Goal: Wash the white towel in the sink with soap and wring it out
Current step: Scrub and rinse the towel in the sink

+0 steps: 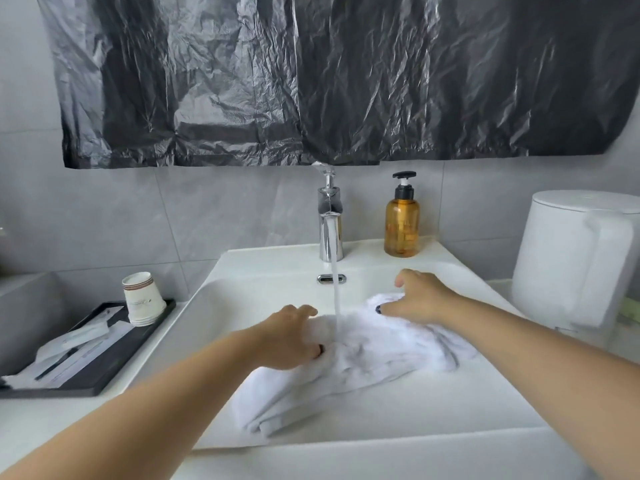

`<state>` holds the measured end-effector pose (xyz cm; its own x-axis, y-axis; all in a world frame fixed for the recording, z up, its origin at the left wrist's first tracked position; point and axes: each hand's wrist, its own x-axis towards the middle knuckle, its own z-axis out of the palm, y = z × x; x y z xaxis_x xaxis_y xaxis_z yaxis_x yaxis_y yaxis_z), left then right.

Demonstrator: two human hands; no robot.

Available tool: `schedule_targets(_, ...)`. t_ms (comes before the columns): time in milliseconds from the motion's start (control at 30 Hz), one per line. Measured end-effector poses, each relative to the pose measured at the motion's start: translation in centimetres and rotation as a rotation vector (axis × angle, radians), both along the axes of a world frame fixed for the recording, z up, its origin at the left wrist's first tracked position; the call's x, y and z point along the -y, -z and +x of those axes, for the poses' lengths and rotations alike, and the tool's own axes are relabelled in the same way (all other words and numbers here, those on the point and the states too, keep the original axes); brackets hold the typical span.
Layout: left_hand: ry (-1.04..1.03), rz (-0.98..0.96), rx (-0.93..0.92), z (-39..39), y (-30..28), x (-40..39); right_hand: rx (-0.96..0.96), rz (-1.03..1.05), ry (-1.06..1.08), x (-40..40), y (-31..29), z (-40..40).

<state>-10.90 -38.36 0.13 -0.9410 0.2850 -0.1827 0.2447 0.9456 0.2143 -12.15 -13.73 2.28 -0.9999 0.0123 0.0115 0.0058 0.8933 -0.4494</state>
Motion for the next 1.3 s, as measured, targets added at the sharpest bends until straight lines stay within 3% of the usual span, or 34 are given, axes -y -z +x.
schedule_targets(67, 0.084, -0.188, 0.064, 0.7, 1.1, 0.4, 0.117, 0.078, 0.013, -0.1, 1.4, 0.2)
schedule_targets(133, 0.137, -0.309, 0.072, 1.6, 1.7, 0.5, 0.103, 0.134, 0.018, -0.3, 2.5, -0.1)
schedule_targets(300, 0.060, -0.073, -0.042, 2.7, -0.4, -0.2, -0.240, -0.148, 0.153, -0.9, 0.7, -2.8)
schedule_targets(433, 0.117, 0.010, 0.008, 3.1, -1.4, -0.1, -0.440, -0.154, 0.217, -0.6, -2.5, -3.5)
schedule_targets(533, 0.165, -0.003, 0.057, 3.6, -0.8, 0.2, -0.516, -0.132, 0.109, 0.7, -3.6, -2.5)
schedule_targets(667, 0.144, -0.079, 0.133, 3.8, 0.0, -0.1, -0.356, 0.005, -0.149, 4.4, -2.1, 0.8)
schedule_targets(833, 0.041, -0.222, 0.305, 3.1, 0.4, -1.3, -0.075, 0.194, -0.260, 7.4, 2.2, 4.0)
schedule_targets(933, 0.098, -0.377, 0.319, 2.9, 1.2, -1.3, -0.189, 0.538, -0.347, 7.5, 4.6, 4.2)
schedule_targets(1000, 0.118, -0.500, 0.297, 2.7, 1.9, -1.2, -0.265, 0.645, -0.402, 7.7, 5.1, 3.5)
schedule_targets(1300, 0.089, -0.429, 0.325, 2.8, 2.2, -1.3, -0.107, 0.640, -0.179, 6.8, 4.3, -3.7)
